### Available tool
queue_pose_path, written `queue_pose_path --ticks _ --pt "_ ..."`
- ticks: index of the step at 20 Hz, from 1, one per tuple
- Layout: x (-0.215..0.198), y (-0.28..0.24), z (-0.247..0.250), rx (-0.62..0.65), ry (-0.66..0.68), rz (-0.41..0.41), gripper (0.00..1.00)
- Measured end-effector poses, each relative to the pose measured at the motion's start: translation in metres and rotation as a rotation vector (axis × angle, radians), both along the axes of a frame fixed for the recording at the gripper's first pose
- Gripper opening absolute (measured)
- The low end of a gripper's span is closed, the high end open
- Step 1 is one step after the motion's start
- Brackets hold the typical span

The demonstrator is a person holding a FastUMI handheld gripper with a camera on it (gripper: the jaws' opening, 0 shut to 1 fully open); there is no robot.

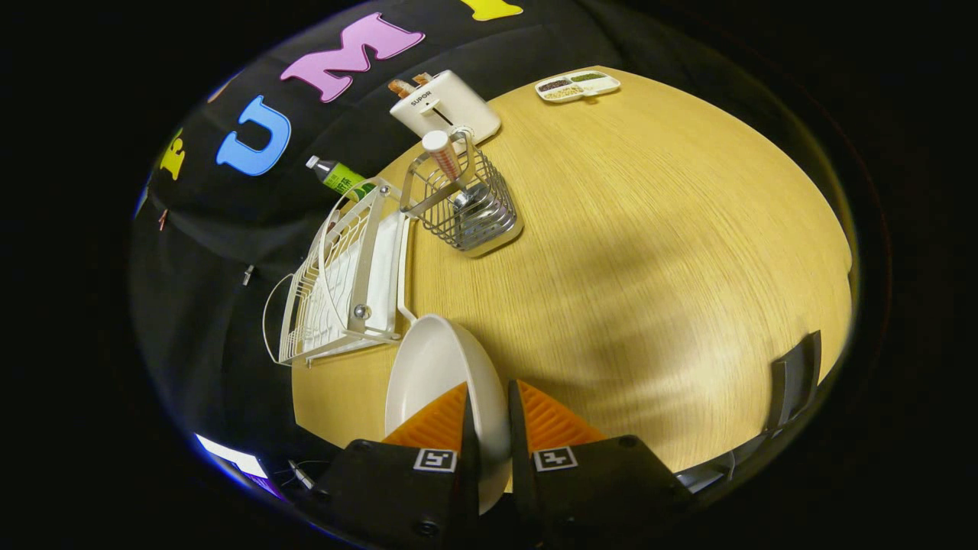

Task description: Take the plate from the dish rack, then take the spoon from the basket and place it into the plate.

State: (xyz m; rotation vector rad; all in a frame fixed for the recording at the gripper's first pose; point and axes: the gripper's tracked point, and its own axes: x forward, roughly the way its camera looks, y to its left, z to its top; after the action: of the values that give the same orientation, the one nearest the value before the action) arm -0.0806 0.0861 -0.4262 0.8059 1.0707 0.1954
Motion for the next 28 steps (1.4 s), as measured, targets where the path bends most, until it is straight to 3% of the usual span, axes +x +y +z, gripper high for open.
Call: queue_pose_path --ticks 2,4,5,8,10,12,21,25,28 --pt "-0.002 -0.011 -0.007 -0.042 0.016 -0.012 0.26" --pt "0.002 -0.016 -0.003 -0.026 0.009 -0.038 0.45" --pt "0.005 -0.020 0.000 -0.035 0.002 -0.051 0.61" --pt "0.008 -0.040 0.010 -0.096 -0.042 -0.071 0.87" --pt "0.012 -0.050 0.025 -0.123 -0.082 -0.079 0.89" --pt "0.015 -0.056 0.042 -0.137 -0.125 -0.088 0.96" --pt "0.042 -0.078 0.135 -0.163 -0.327 -0.114 0.97" --pt "0.064 -0.085 0.162 -0.219 -0.406 -0.068 0.97" --pt "0.076 -0.079 0.157 -0.276 -0.417 0.027 0.97"
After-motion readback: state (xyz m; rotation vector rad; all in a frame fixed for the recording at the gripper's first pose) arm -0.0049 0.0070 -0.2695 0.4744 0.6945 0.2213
